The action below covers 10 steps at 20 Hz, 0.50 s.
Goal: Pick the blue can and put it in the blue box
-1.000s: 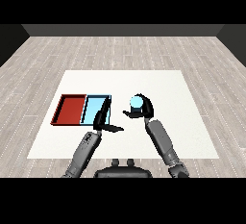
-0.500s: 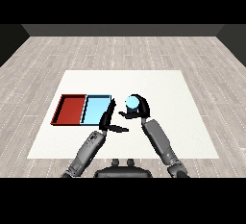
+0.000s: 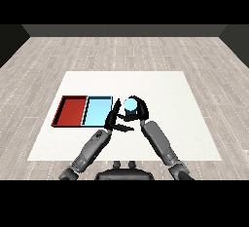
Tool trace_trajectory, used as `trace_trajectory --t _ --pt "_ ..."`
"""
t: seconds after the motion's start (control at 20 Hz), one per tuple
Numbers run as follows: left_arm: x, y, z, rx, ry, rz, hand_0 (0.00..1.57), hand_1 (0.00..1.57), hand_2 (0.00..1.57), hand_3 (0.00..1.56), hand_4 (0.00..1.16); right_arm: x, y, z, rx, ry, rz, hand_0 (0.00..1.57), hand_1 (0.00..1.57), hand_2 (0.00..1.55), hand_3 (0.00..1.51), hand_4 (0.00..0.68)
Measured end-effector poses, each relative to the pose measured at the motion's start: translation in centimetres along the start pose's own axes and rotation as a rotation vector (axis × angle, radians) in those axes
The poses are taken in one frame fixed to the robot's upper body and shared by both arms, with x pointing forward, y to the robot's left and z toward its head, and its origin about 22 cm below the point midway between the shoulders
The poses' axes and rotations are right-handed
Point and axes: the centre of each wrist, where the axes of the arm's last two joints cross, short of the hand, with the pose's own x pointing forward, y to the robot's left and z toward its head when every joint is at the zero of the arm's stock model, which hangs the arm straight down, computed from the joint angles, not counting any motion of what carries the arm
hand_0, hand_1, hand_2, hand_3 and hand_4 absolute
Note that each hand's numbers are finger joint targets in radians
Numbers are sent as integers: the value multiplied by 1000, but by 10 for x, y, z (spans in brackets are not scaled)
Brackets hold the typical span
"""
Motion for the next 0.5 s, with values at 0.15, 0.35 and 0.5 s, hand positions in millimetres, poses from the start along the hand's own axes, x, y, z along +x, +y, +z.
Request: trace_trajectory --t 0.15,0.35,0.5 --pt "-9 -6 1 1 4 8 0 0 0 0 0 5 1 1 13 -4 0 1437 1437 1461 1374 561" --pt "-7 -18 0 -2 18 5 0 0 0 0 0 2 1 1 25 0 -3 1420 1420 1457 1363 559" --pt "-5 -16 -5 -4 25 1 0 0 0 0 0 2 9 4 29 -8 -13 1425 1425 1460 1377 550"
